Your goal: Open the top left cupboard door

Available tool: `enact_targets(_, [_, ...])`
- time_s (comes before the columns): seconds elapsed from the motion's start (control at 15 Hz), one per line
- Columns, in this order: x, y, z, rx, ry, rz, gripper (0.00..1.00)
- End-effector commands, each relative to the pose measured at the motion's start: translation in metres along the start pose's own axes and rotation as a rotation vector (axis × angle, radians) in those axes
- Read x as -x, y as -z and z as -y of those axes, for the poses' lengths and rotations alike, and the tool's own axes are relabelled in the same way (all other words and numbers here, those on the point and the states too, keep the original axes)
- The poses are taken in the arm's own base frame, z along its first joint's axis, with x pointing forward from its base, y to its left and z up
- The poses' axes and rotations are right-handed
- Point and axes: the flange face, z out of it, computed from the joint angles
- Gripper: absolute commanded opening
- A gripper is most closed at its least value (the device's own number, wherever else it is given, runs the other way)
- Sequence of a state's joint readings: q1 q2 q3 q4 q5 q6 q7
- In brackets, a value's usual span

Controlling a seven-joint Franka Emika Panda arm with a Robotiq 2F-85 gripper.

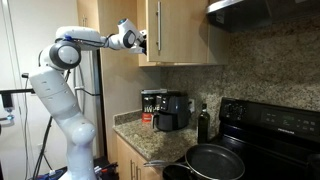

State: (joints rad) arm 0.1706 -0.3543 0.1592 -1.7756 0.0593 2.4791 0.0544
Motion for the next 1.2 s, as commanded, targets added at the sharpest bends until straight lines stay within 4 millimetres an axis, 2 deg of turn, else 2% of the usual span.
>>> enact_targets(0.0, [-0.005,-0.004,0.000,-0.002,-0.004,-0.002,1.00])
enact_targets(0.07, [-0.005,-0.012,0.001,-0.008,0.016,0.012,1.00])
enact_targets(0.4, [-0.042,-0.035,-0.014,-0.089,-0.015,-0.049,1.00])
enact_targets(0.67, [-0.053,-0.054,-0.030,-0.153,-0.012,-0.028,1.00])
enact_targets(0.87, [-0.063,-0.043,-0.032,-0.288,0.008,0.011,1.00])
enact_targets(1.13, [-0.060,-0.053,-0.047,-0.414,0.040,0.066,1.00])
